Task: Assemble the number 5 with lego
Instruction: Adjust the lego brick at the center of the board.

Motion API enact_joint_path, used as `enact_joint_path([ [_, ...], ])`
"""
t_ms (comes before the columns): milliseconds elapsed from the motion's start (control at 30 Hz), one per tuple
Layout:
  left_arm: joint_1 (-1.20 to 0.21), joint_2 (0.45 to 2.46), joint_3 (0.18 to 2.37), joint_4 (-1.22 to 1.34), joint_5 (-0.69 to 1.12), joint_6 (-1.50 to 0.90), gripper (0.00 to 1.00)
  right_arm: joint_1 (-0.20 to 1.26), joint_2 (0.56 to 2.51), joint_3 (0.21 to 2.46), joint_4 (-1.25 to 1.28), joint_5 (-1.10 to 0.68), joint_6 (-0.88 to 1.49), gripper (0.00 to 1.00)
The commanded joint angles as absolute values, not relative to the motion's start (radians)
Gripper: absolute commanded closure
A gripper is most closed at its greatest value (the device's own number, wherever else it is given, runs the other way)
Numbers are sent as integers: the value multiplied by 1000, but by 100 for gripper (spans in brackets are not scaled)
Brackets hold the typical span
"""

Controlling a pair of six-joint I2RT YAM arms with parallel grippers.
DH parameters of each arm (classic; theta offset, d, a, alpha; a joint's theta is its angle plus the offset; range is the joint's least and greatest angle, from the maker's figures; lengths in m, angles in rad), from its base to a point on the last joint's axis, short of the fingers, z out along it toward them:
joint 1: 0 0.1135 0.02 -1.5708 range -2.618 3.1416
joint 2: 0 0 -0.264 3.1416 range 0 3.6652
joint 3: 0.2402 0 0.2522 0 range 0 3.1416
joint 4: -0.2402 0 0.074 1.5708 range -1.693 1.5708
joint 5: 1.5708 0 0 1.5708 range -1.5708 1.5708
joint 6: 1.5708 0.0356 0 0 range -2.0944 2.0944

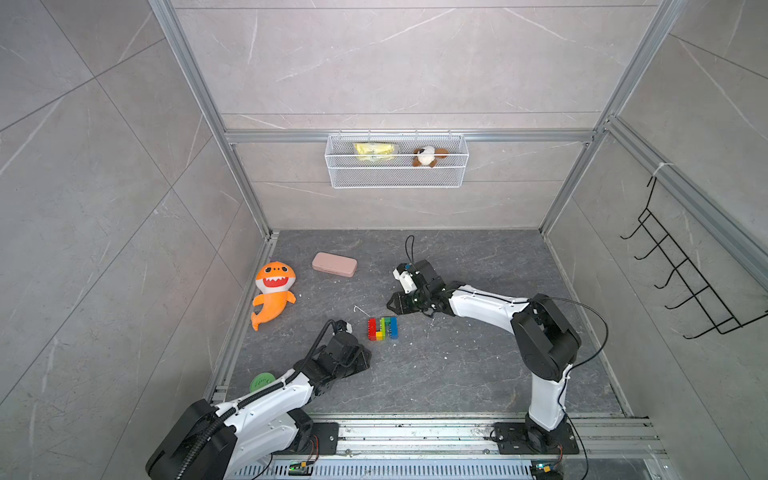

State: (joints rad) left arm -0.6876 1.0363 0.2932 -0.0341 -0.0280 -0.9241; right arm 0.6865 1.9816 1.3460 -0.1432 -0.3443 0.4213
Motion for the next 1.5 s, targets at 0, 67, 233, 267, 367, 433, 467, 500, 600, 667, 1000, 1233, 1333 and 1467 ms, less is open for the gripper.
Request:
enact_joint_path([
  [0,-690,1062,292,13,-53,-953,61,675,2050,1401,-174,-419,414,60],
  [67,-690,1076,294,18,-57,-952,62,672,2086,1432,-179,-441,415,60],
  [233,-690,1081,291,22,-76,-954,61,672,2123,1449,-183,-478,424,61],
  [267,-690,1080,291,19,-82,-954,61,672,2122,1443,-180,-483,425,61],
  [367,-690,1087,295,18,-97,-948,61,672,2112,1421,-174,-497,428,61],
  [433,-689,1097,301,18,-109,-943,60,672,2100,1399,-167,-495,429,61],
  [467,-689,1102,306,18,-112,-940,60,672,2093,1387,-164,-495,431,62],
  [500,-687,1107,309,19,-114,-938,60,672,2085,1371,-158,-498,432,62],
  [600,-686,1120,318,20,-118,-934,60,672,2063,1327,-142,-502,439,62],
  [667,-685,1124,321,19,-117,-931,60,672,2044,1302,-135,-500,442,62],
  [1000,-681,1110,306,6,-133,-931,60,687,1907,1093,-15,-511,503,62],
  [1233,-677,1152,310,32,-149,-913,60,726,1866,987,61,-506,550,62],
  [1333,-671,1184,325,38,-156,-896,61,736,1844,944,95,-499,574,62],
  [1467,-662,1227,343,58,-153,-874,62,750,1818,893,140,-491,605,62],
])
